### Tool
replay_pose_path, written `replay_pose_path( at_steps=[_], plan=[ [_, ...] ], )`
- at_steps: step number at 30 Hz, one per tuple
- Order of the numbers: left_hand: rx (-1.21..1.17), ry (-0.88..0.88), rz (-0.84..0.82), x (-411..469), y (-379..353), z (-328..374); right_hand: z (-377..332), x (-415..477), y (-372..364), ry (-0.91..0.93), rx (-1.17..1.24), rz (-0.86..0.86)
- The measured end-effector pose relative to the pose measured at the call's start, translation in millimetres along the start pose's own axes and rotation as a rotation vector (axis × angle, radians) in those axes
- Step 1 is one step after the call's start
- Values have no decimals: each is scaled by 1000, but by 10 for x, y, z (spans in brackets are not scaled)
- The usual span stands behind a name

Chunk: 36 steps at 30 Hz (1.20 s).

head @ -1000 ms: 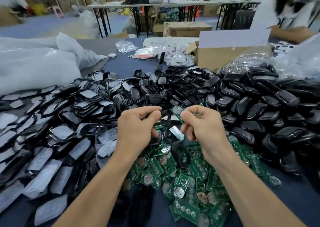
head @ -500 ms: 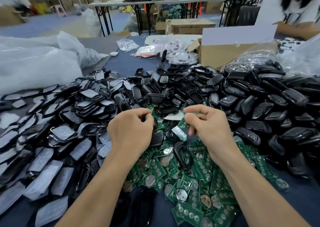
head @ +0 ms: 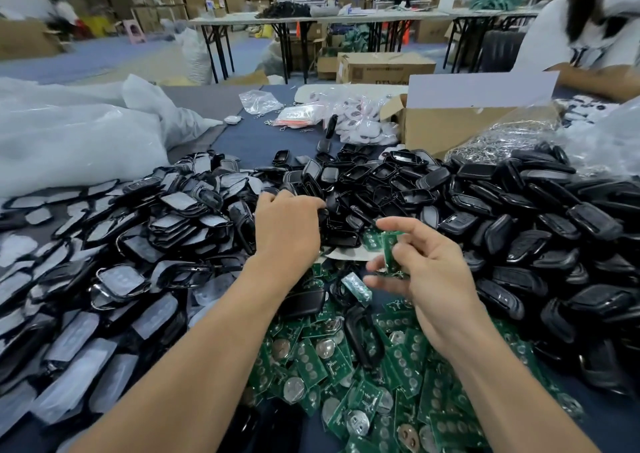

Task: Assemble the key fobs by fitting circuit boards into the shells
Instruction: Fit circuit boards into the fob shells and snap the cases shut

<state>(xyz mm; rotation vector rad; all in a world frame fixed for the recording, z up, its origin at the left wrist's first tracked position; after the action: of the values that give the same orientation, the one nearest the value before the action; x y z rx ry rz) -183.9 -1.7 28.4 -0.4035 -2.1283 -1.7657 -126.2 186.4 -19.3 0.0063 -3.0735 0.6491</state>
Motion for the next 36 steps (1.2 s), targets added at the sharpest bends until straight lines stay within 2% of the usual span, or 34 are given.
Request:
replay_pose_path(
  at_steps=[3,6,8,12,14,18,23,27,31,34,36],
  plan=[
    [-94,110,154,-23,214,-147,5,5,34,33,-112,46],
    [-265,199,232,-151,415,-277,5,3,113,69,-217,111],
    [-418,184,190,-316,482,-273,40,2,129,21,-164,119],
    [-586,-148,-19,-752,404,68,158,12,-42,-161,238,56],
    [-745,-150,-99,-838,318,91,200,0,-92,-203,320,61],
    [-984,-7,-87,-844,270,-1,242,-61,-133,-232,275,73],
    [-1036,98,-30,-869,261,-98,256,-97,-216,-233,103,17],
    [-1025,162,-16,-866,280,-111,250,-94,-213,-239,167,50],
    [-1088,147,-4,-838,274,-78,176,-82,-108,-136,221,136],
    [-1126,164,-138,-794,154,11,40,-65,-64,-13,60,131],
    [-1141,223,-145,-781,89,-28,-58,-69,-55,69,-102,117]
  ],
)
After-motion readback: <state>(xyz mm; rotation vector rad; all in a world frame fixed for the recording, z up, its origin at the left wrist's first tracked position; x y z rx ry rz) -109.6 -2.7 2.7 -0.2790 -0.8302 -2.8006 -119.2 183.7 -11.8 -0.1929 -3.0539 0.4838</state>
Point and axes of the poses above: each hand's wrist, its own x-axis towards the middle knuckle, its own y-axis out of the back of the hand, z = x × y, the point moved 10 cm from there along x, towards the middle knuckle, and after that the axes turned 15 degrees about x, right-handed, at the moved point
